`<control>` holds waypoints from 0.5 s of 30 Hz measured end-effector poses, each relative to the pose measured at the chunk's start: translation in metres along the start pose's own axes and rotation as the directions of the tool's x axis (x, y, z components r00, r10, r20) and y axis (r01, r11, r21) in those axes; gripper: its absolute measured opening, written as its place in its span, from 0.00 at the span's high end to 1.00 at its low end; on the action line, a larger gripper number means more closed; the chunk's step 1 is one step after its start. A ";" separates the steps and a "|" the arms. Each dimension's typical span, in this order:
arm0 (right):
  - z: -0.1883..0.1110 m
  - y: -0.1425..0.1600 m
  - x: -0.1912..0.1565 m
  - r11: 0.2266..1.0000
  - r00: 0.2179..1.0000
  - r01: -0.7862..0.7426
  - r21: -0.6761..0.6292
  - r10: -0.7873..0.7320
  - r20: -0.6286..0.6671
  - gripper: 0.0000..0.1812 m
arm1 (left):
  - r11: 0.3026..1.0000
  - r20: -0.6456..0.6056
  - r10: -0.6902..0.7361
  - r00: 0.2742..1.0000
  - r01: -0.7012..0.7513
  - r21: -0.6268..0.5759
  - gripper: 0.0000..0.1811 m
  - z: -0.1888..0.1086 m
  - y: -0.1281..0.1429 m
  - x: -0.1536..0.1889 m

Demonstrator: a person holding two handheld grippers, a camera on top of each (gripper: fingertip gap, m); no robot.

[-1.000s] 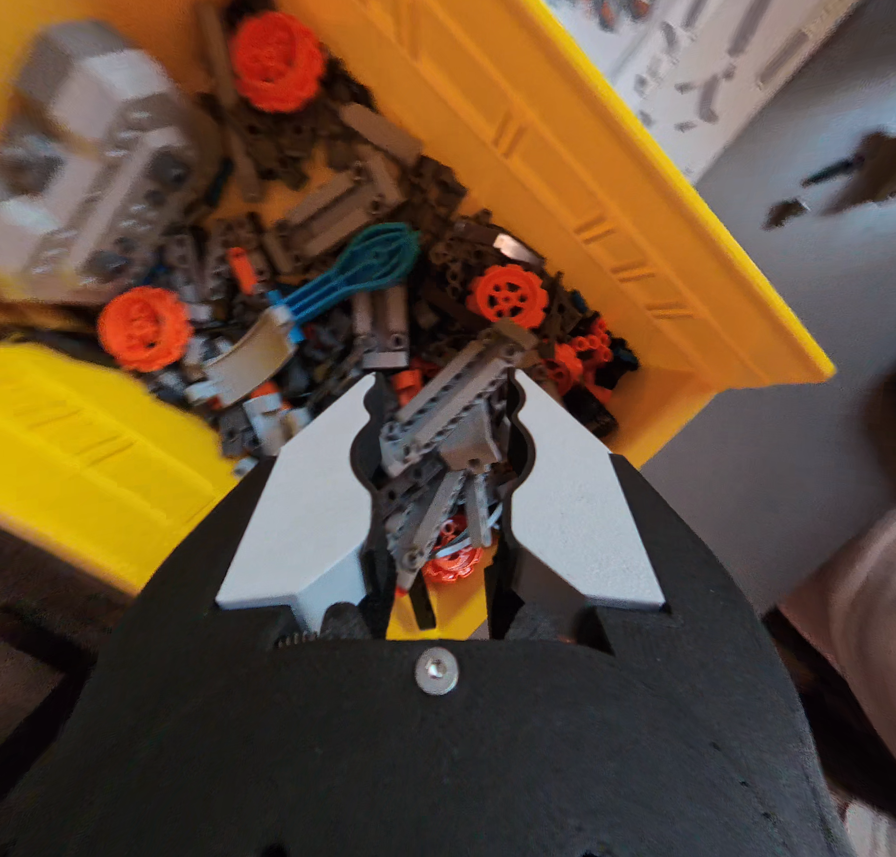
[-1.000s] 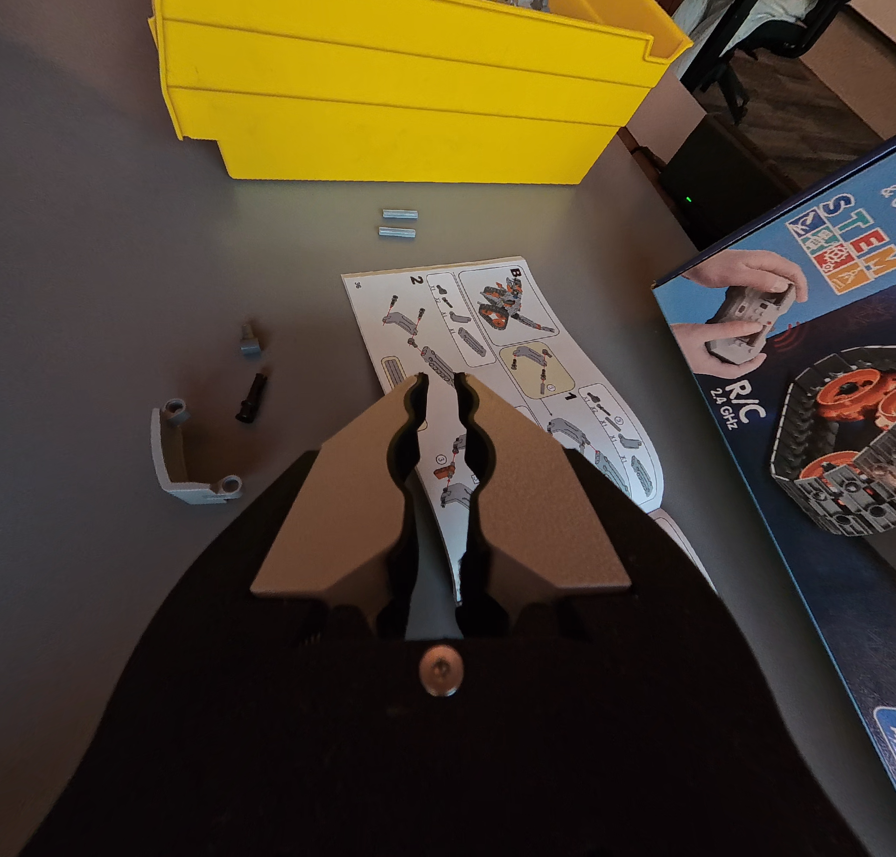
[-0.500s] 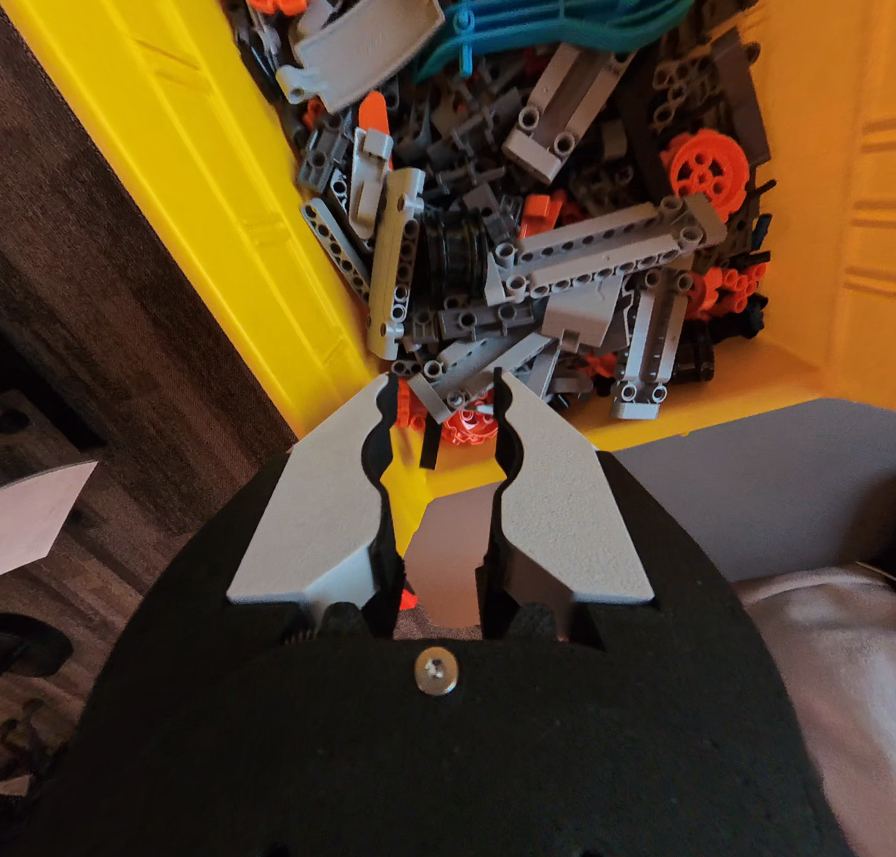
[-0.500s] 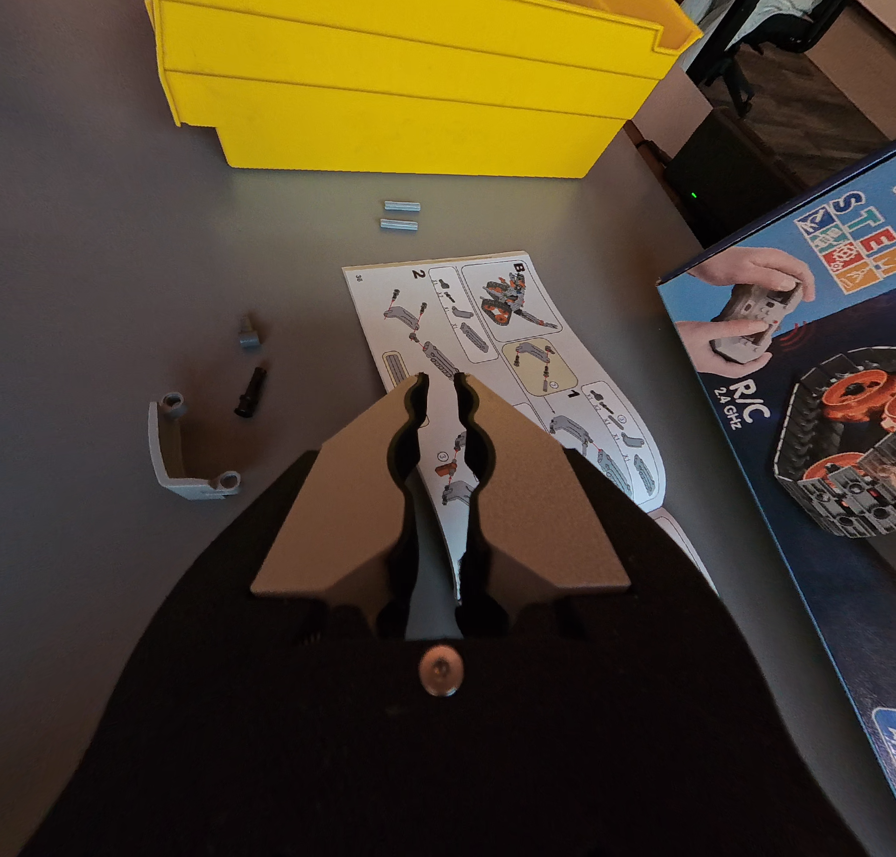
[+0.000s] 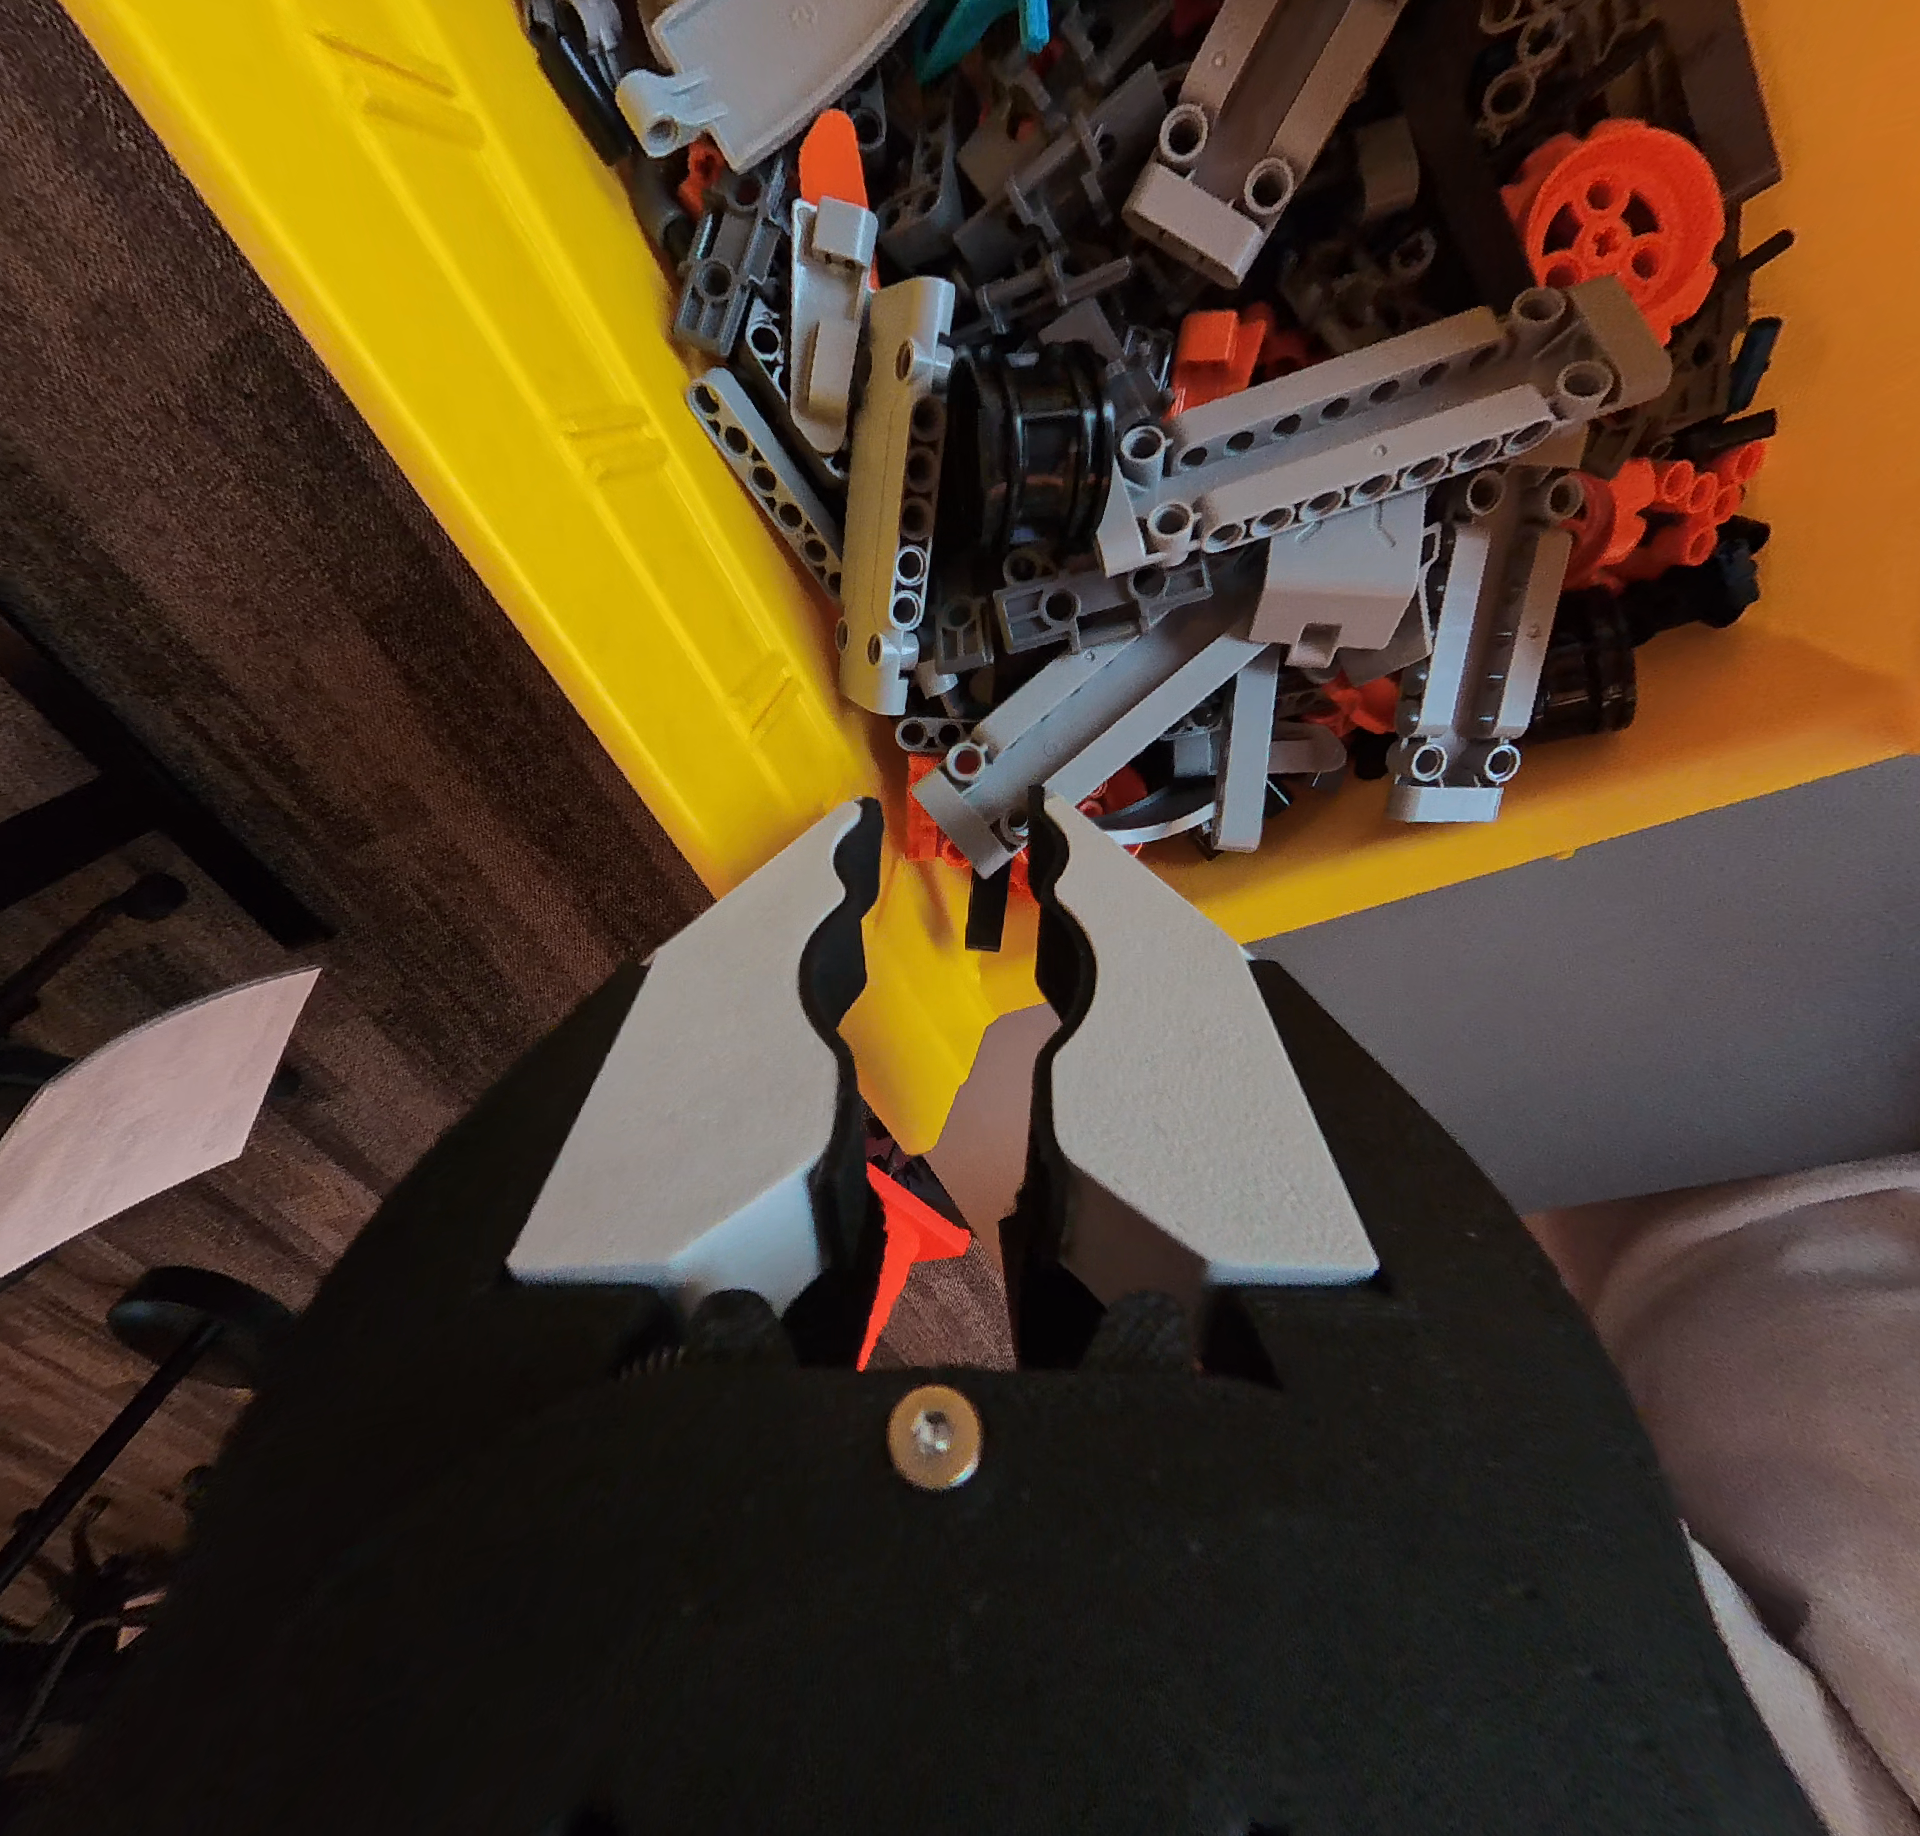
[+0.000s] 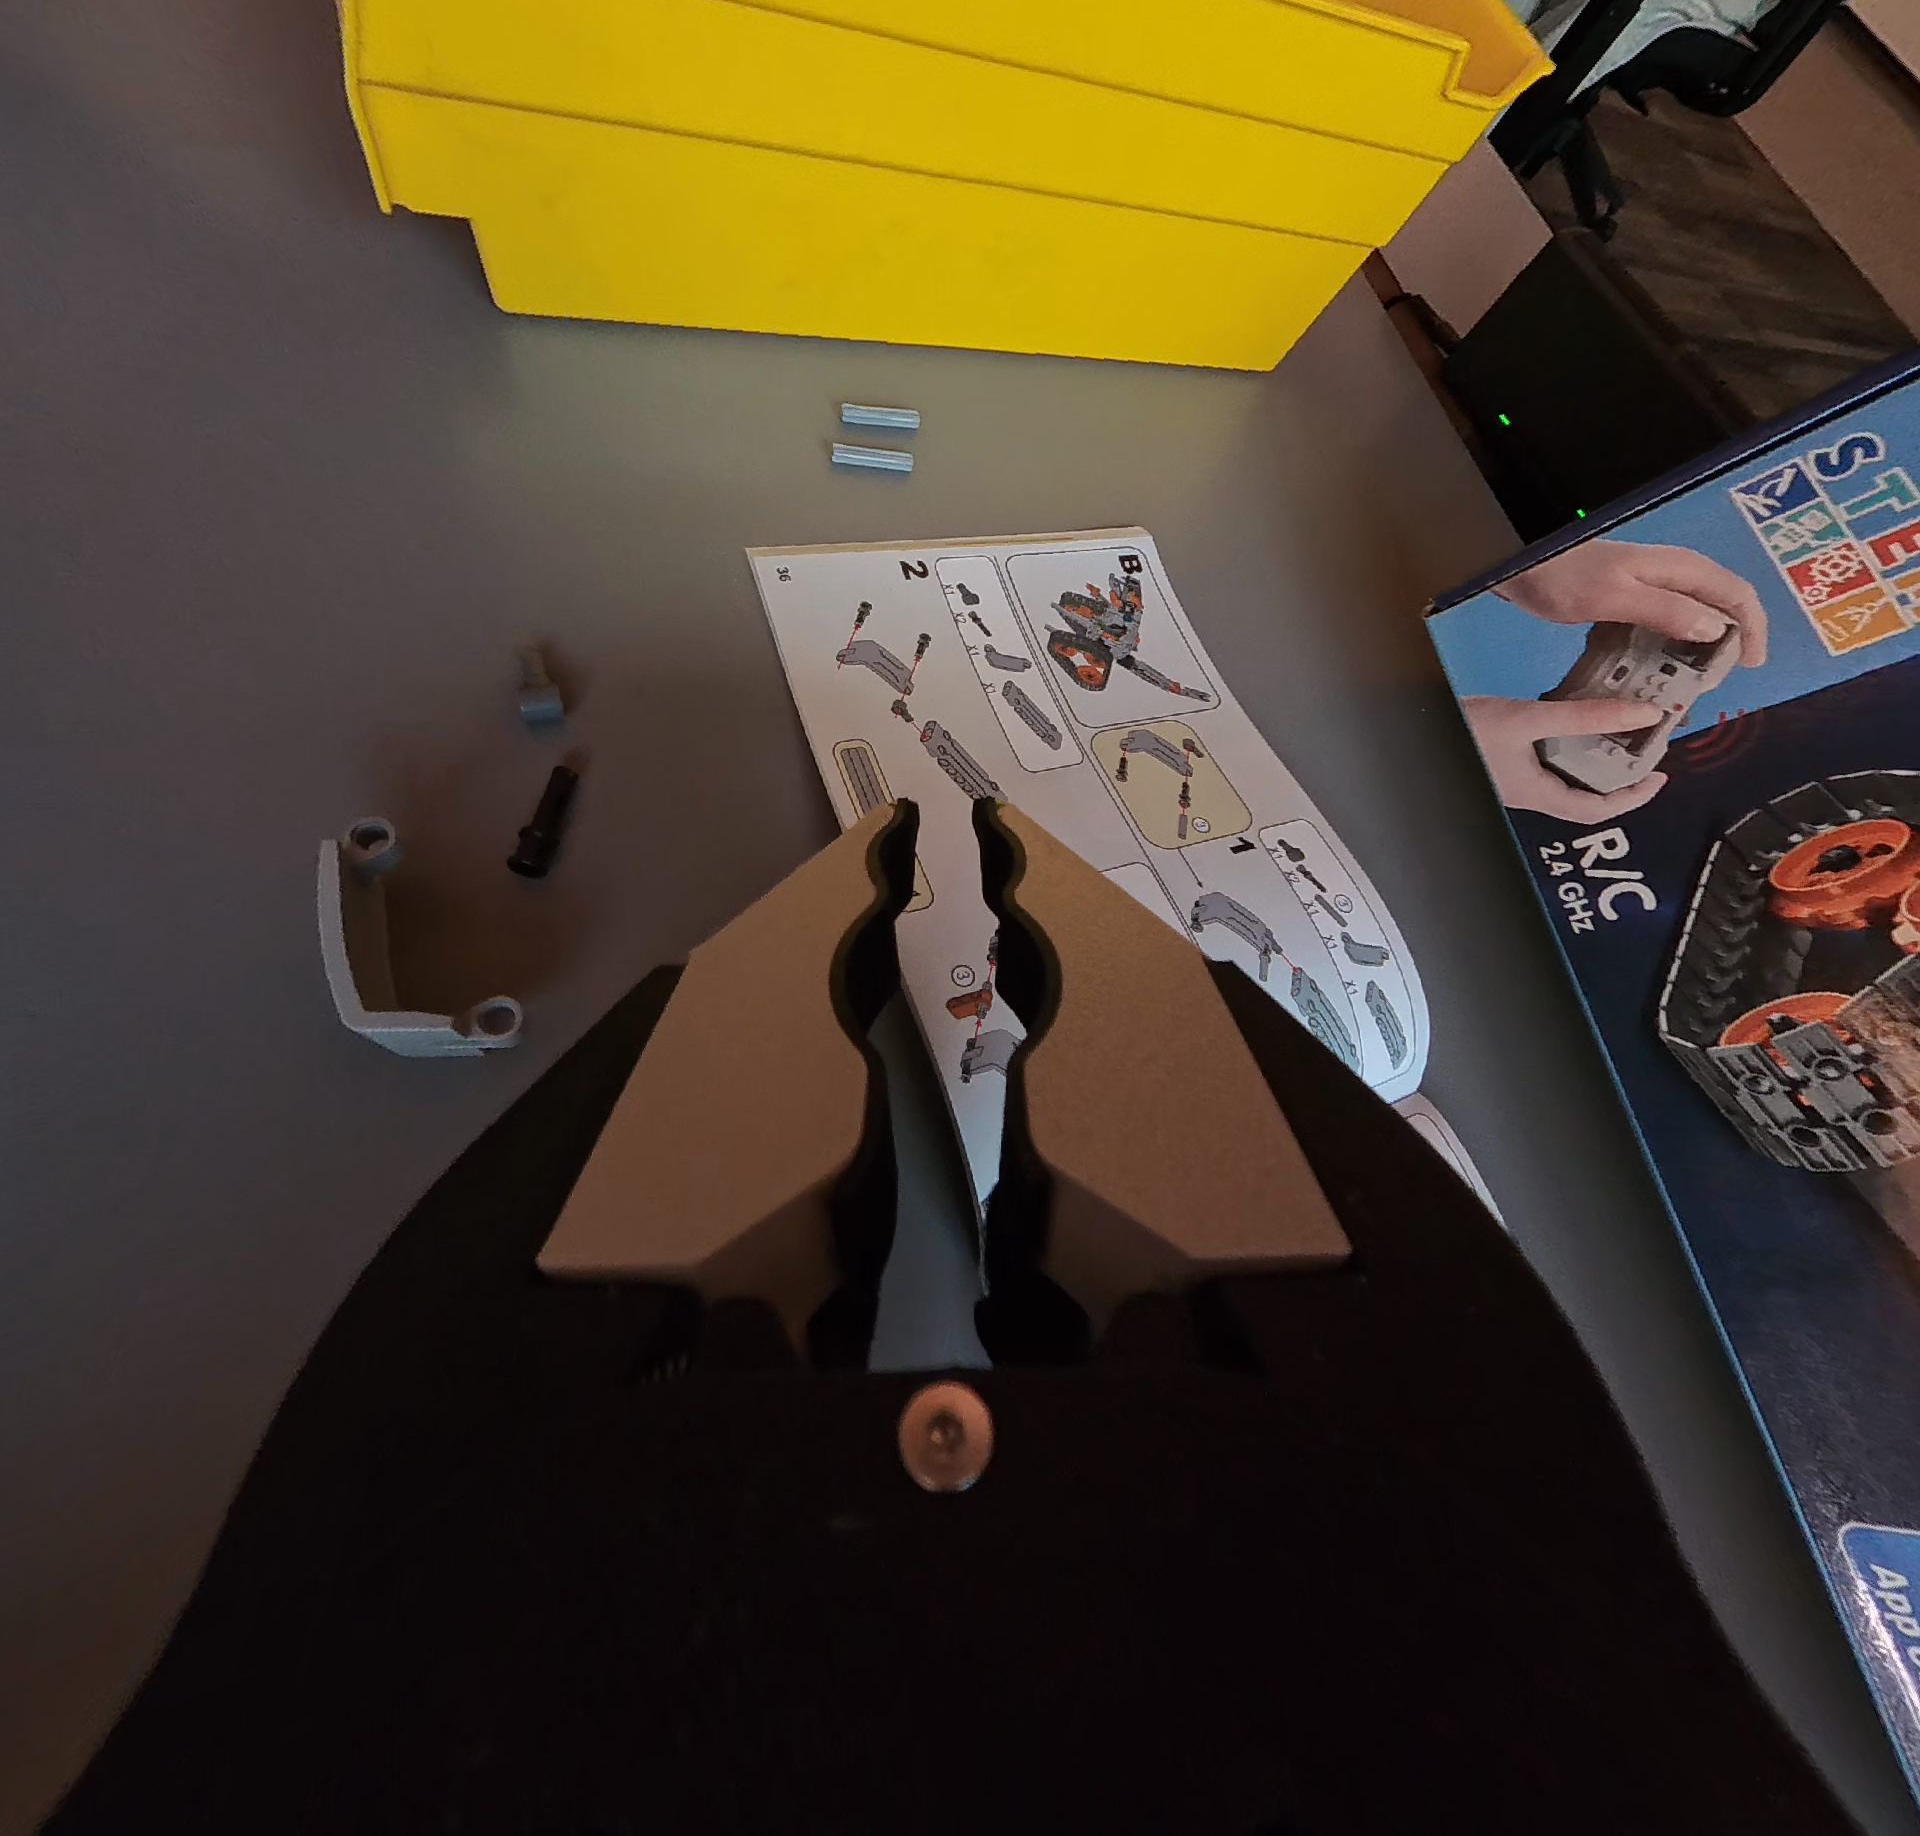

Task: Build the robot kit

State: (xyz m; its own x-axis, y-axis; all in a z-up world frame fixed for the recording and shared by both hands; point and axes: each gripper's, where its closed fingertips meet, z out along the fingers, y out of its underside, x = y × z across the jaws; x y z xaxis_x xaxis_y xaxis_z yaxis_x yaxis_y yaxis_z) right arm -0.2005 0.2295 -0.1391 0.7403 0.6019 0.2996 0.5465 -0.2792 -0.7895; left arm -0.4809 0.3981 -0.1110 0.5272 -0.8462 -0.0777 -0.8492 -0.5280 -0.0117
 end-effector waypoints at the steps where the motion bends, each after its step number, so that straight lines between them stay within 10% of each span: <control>1: 0.000 0.001 0.000 1.000 1.000 0.008 -0.004 -0.008 -0.003 0.94 | 1.000 0.005 -0.002 1.000 0.002 -0.003 0.85 0.000 0.000 -0.001; 15: 0.003 0.004 0.000 0.998 0.998 0.060 -0.027 -0.060 -0.022 0.95 | 0.995 0.007 0.067 0.998 -0.066 -0.075 0.92 0.014 -0.003 0.003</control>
State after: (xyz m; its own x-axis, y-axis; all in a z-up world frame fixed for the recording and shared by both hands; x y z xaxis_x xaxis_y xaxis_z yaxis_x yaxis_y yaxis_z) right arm -0.1995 0.2305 -0.1441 0.7142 0.6014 0.3581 0.6000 -0.2626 -0.7557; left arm -0.4767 0.3984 -0.1255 0.4688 -0.8792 -0.0850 -0.8776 -0.4745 0.0680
